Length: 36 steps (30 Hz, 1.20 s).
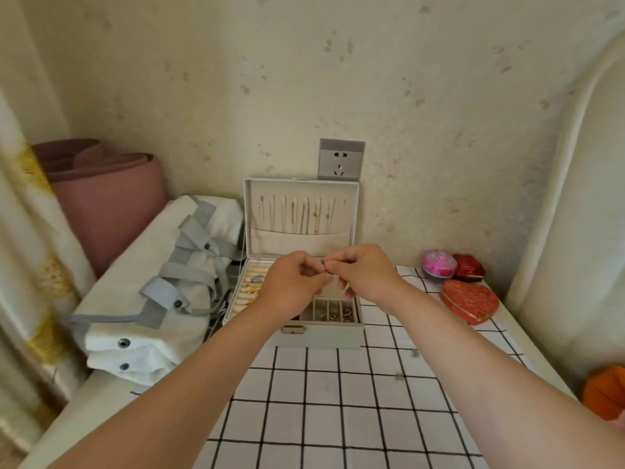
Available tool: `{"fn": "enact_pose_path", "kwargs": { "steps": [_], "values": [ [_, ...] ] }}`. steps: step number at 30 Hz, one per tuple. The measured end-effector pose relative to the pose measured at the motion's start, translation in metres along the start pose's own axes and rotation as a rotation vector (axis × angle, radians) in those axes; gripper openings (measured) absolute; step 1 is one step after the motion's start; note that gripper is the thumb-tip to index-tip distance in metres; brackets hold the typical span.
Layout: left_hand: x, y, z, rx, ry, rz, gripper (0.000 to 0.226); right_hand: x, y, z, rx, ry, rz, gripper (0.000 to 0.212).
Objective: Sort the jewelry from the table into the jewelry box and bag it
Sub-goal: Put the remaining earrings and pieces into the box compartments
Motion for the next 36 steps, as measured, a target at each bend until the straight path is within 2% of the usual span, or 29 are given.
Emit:
{"fn": "enact_pose_path", "kwargs": {
  "steps": [5, 9, 11, 16, 20, 23, 27, 30, 36],
  "values": [
    [0.002, 0.009, 0.016, 0.016, -0.046, 0.019, 0.013, -0.005, -0.006, 0.01, 0.058, -0.099, 0.184, 0.01],
    [0.005, 0.009, 0.027, 0.038, -0.06, 0.064, 0.014, -0.009, 0.0, 0.019, 0.076, -0.126, 0.176, 0.011],
    [0.005, 0.01, 0.033, 0.025, -0.089, 0.143, 0.014, -0.012, 0.009, 0.026, 0.014, -0.123, 0.112, 0.008],
    [0.015, 0.018, 0.052, -0.02, -0.106, 0.252, 0.008, -0.028, 0.028, 0.05, -0.181, -0.005, -0.252, 0.006],
    [0.02, 0.017, 0.065, 0.013, -0.156, 0.333, 0.009, -0.038, 0.021, 0.064, -0.18, 0.095, -0.472, 0.013],
    [0.018, 0.005, 0.07, 0.122, -0.248, 0.379, 0.009, -0.045, 0.011, 0.071, -0.161, 0.134, -0.604, 0.009],
    [0.021, -0.006, 0.078, 0.189, -0.299, 0.46, 0.01, -0.052, 0.002, 0.076, -0.112, 0.179, -0.661, 0.007],
    [0.026, -0.003, 0.085, 0.155, -0.298, 0.503, 0.012, -0.053, 0.001, 0.077, -0.122, 0.221, -0.679, 0.006],
    [0.026, 0.007, 0.088, 0.103, -0.26, 0.422, 0.013, -0.05, 0.0, 0.076, -0.13, 0.262, -0.69, 0.008]
  ]
}}
Point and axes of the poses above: each hand's wrist, its own z-axis towards the middle knuckle, its own y-axis out of the back of the hand, x = y × z, the point moved 4 cm from there along z, towards the middle knuckle, and after that the axes turned 3 degrees about y, right-handed, at the moved point
